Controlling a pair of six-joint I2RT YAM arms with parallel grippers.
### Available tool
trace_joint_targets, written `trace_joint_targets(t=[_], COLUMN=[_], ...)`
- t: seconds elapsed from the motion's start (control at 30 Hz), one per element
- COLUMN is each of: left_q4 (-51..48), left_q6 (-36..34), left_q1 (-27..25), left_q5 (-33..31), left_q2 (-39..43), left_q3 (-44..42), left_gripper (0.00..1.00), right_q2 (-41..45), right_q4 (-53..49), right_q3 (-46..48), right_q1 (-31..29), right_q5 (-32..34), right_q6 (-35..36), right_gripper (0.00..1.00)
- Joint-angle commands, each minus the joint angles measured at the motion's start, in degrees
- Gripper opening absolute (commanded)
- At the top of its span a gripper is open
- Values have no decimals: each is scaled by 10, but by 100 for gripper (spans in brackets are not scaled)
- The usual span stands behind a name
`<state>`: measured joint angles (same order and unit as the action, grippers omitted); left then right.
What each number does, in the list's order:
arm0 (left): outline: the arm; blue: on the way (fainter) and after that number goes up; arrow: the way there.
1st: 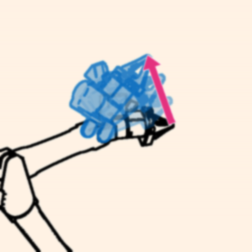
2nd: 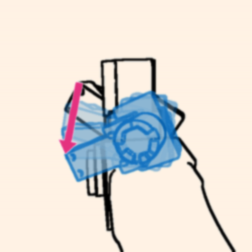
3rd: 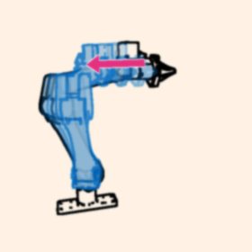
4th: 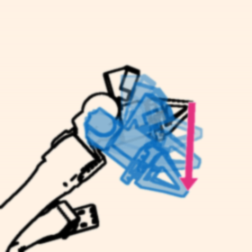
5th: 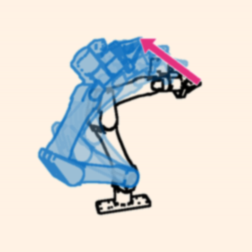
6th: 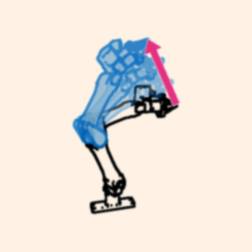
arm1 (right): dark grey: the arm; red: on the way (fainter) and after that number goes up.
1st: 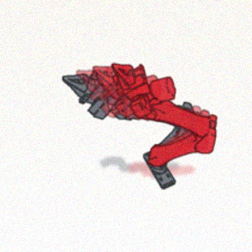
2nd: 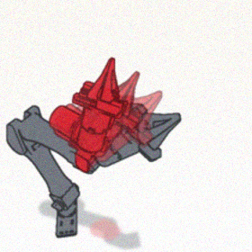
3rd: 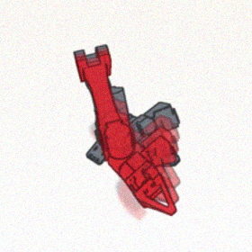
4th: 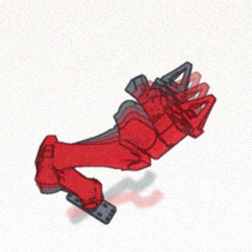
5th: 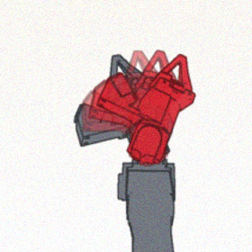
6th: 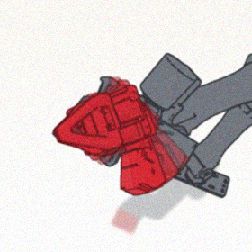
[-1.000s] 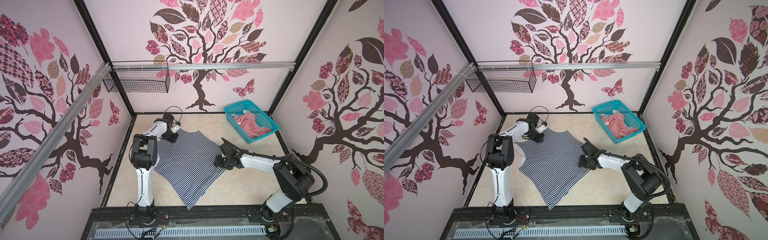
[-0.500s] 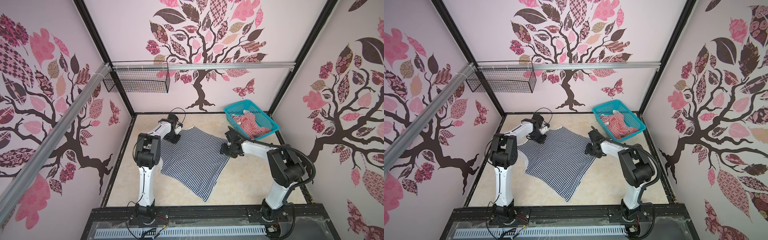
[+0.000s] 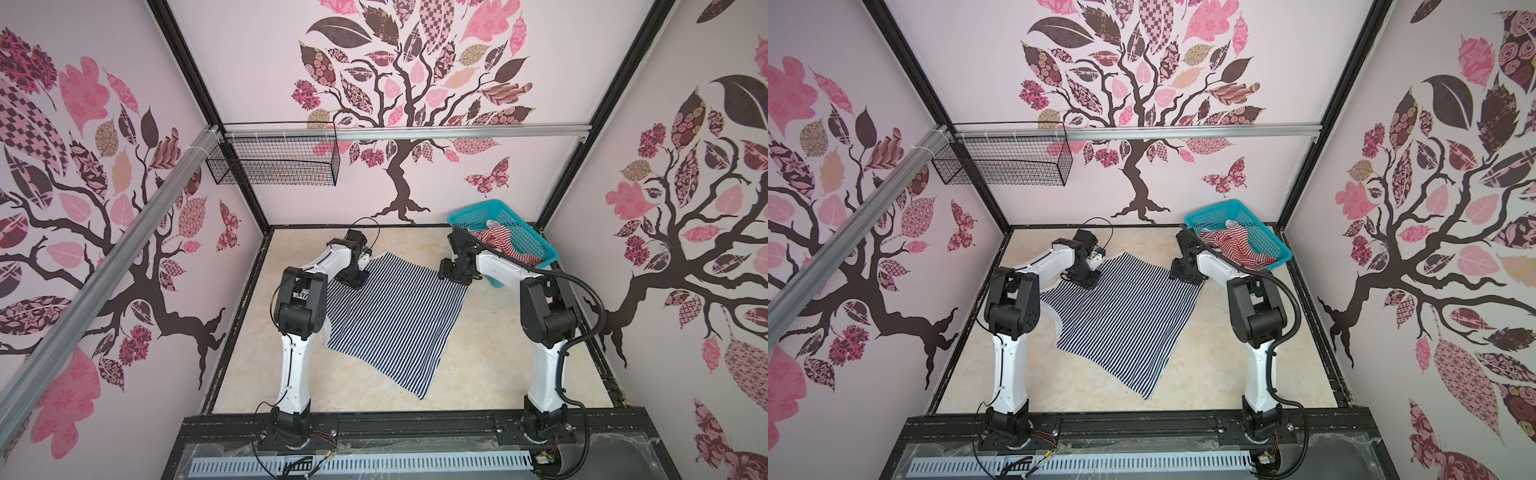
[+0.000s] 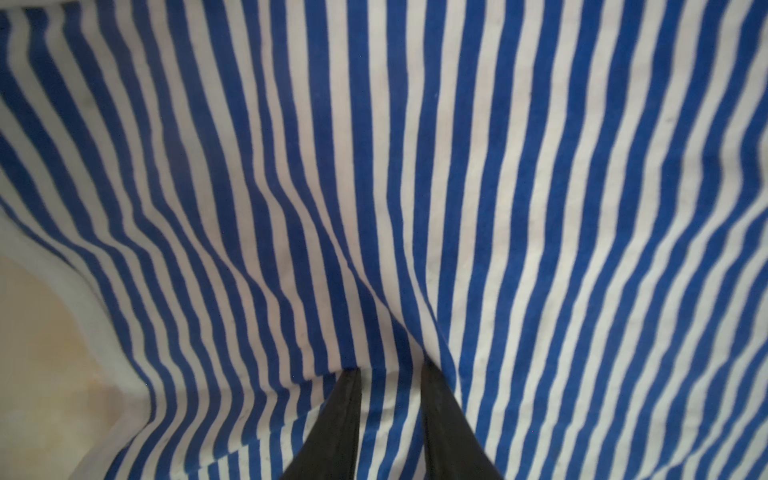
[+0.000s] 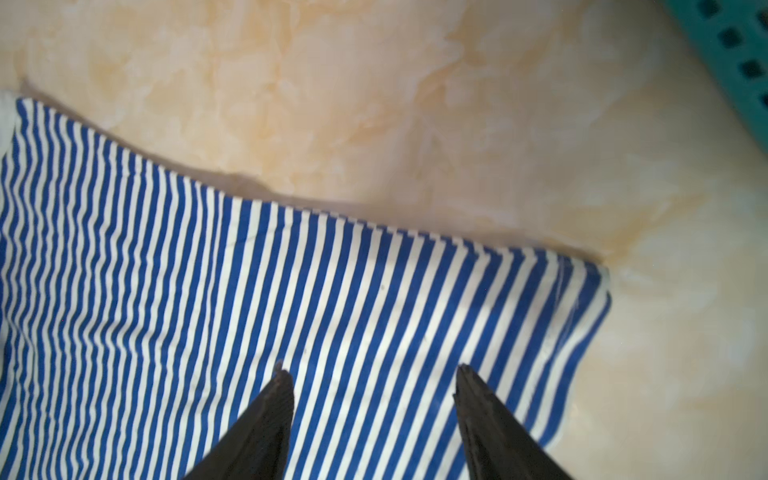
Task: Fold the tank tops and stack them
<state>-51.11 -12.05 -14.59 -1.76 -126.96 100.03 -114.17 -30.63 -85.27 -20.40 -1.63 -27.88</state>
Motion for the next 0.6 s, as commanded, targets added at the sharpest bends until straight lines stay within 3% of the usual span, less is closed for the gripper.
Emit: trace_joint_targets(t=[0.0,0.23,0.57], left_q4=[31,61,30], left_q6=[23,15,-3], left_q1=[6,6,10], left_q5=[-11,21,-15], left_q2=[48,23,-63], left_q3=[-15,4,75], left_gripper=[30,30,30], right_q2=[84,129,73], right_q4=[-11,77,91], right_q3=[67,205,225], right_q1=[-32,-92,-92], right_q5=[12,-31,-19], right_q6=[-16,-72,-66], right_gripper=[65,65,65])
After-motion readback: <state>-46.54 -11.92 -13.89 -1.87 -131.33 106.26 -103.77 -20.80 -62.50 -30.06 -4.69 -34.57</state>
